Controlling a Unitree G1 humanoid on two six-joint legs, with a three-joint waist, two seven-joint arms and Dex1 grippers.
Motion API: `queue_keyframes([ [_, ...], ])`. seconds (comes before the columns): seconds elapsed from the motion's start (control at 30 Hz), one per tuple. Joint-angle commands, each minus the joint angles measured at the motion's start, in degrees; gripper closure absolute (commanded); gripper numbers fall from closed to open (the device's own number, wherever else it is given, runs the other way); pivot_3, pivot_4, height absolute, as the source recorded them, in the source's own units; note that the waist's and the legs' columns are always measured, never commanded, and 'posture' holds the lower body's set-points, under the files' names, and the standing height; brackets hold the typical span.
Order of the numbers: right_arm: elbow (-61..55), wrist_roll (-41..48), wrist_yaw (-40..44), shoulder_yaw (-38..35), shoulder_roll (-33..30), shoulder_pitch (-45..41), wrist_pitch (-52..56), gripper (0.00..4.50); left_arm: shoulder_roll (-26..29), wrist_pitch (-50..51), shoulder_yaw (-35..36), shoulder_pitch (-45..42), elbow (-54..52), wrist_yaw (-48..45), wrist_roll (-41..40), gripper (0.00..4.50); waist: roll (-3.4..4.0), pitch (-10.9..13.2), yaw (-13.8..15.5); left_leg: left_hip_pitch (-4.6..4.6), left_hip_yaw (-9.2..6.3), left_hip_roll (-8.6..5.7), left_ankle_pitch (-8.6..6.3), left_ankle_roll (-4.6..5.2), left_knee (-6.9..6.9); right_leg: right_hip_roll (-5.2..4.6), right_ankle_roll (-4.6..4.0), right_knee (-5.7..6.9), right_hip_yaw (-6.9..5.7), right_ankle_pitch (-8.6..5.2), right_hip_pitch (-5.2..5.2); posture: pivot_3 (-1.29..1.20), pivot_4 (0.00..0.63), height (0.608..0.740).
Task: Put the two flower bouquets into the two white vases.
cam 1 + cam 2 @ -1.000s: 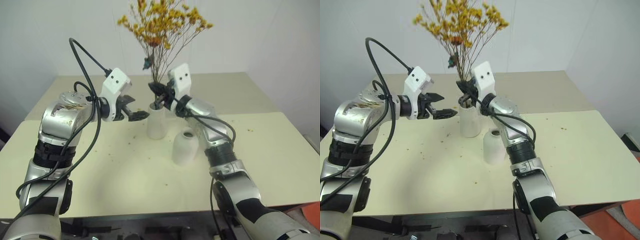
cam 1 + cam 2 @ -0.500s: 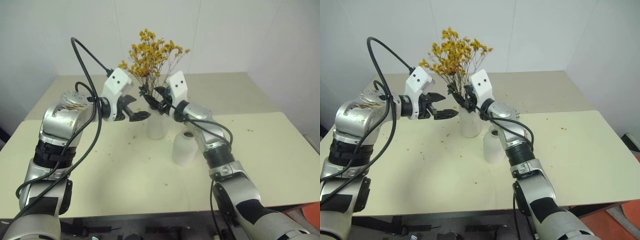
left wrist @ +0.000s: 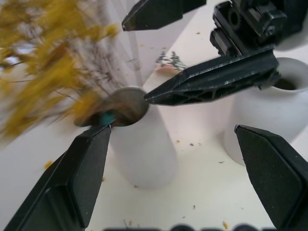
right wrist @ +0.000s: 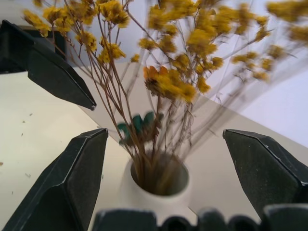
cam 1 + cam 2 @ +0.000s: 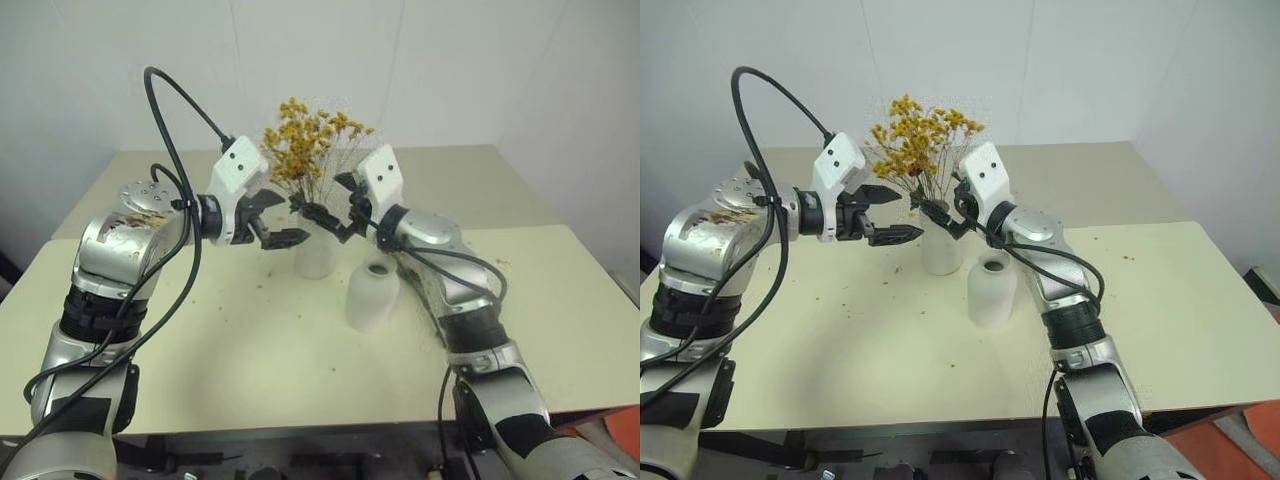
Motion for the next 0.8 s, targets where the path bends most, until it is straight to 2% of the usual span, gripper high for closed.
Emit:
queue_keyframes([
  [0.03, -6.3, 1.6, 0.7, -1.8, -2.3, 0.3, 3.5, 0.01, 1.7, -1.1, 0.5, 1.0, -4.0, -2.4, -2.0, 0.00, 0.00, 0.0, 0.0, 0.00, 0.00, 0.01, 0.00, 0.00, 0.00, 0.01, 0.00, 0.00, -0.01, 0.00, 0.00, 0.00, 0.150, 0.740],
  [0.17, -11.8, 3.5, 1.6, -4.1, -6.2, 2.1, 9.0, 0.01, 2.7, -3.3, 0.6, 3.8, -7.1, -5.8, -3.9, 0.00, -0.01, 0.0, 0.1, 0.01, 0.01, 0.00, 0.00, 0.00, 0.03, 0.01, 0.00, -0.01, 0.00, -0.01, 0.02, 0.00, 0.150, 0.740],
  [0.3, -16.9, 6.4, 2.9, -4.7, -11.6, 2.4, 20.0, 0.01, 3.0, -6.9, 1.9, 6.1, -8.4, -10.2, -7.2, 0.00, -0.02, 0.0, 0.3, -0.02, 0.01, 0.01, 0.00, 0.00, 0.02, 0.00, -0.01, -0.04, -0.02, -0.01, 0.04, 0.00, 0.150, 0.740],
  [0.43, -20.9, 9.2, 3.3, -6.2, -15.6, 2.9, 27.6, 0.01, 1.5, -8.7, 1.8, 6.6, -8.2, -11.6, -9.6, 0.00, -0.02, 0.0, 0.4, 0.04, 0.02, 0.02, 0.00, 0.01, 0.03, 0.02, -0.03, -0.42, -0.03, -0.03, 0.10, 0.00, 0.150, 0.740],
  [0.7, -21.3, 13.1, 2.5, -8.8, -26.8, -0.7, 50.8, 0.01, -6.5, -11.6, -3.0, 1.6, -2.3, -10.9, -8.5, 0.00, -0.04, 0.0, 1.4, 0.04, 0.01, 0.01, 0.00, 0.02, 0.07, 0.01, -0.03, -0.53, -0.08, -0.03, 0.21, 0.00, 0.150, 0.740],
  [0.8, -20.7, 14.4, 3.4, -9.5, -31.1, -0.5, 55.6, 0.01, -8.6, -13.1, -4.9, -0.4, 0.4, -11.9, -7.5, 0.00, -0.04, 0.0, 1.7, 0.02, 0.01, 0.02, -0.01, 0.03, 0.06, 0.02, -0.03, -0.59, -0.10, -0.03, 0.22, 0.00, 0.150, 0.740],
])
